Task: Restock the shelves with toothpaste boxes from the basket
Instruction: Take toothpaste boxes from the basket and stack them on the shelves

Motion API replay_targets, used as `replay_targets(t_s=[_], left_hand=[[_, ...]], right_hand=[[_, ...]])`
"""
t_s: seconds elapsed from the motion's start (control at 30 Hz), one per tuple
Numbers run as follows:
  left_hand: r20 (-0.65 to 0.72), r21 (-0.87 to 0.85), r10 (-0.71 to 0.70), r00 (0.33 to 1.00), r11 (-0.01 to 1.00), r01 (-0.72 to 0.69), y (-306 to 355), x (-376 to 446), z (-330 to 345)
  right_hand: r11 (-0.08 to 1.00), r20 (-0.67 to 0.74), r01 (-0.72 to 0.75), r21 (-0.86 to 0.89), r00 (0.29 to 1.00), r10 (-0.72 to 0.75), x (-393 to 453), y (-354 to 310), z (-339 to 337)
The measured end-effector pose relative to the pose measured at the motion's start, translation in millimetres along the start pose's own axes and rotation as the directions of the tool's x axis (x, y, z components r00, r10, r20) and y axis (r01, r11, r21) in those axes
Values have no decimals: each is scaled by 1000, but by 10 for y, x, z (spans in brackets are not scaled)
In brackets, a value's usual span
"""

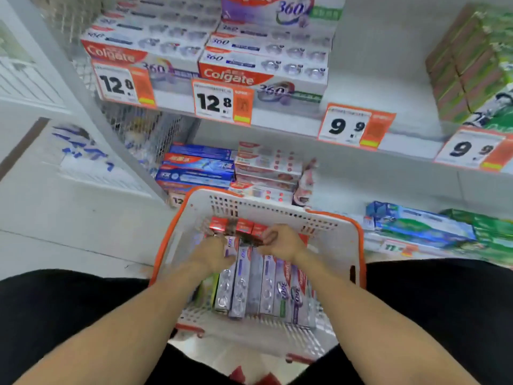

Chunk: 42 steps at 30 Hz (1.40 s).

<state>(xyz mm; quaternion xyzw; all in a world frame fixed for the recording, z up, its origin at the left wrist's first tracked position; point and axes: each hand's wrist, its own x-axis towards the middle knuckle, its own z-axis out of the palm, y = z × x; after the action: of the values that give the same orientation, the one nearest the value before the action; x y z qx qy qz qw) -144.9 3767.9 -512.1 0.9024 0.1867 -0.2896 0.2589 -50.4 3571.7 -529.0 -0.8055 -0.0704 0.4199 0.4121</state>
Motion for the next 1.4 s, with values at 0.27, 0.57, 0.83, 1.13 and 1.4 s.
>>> replay_targets(t_s=[0.27, 0.57, 0.83, 1.13, 1.4], left_hand=[[-3, -300, -281, 960, 916, 267, -115, 17, 716], [249, -614, -329, 911, 674, 411, -646, -153, 305], [313, -773, -308, 898, 467, 430, -761, -328, 289], [281, -889, -183, 942, 320, 327, -449, -386, -131], [32, -966, 50, 998, 258, 18, 83, -784, -909]], right_hand=[[975, 30, -170, -139, 984, 176, 81, 468, 486], [942, -2, -333, -47, 943, 333, 474, 447, 883], [911, -34, -368, -188, 929, 368, 431, 288, 897], [953, 487, -283, 107, 851, 197, 167, -386, 215], [909, 336, -21, 417, 933, -133, -119, -1137, -88]])
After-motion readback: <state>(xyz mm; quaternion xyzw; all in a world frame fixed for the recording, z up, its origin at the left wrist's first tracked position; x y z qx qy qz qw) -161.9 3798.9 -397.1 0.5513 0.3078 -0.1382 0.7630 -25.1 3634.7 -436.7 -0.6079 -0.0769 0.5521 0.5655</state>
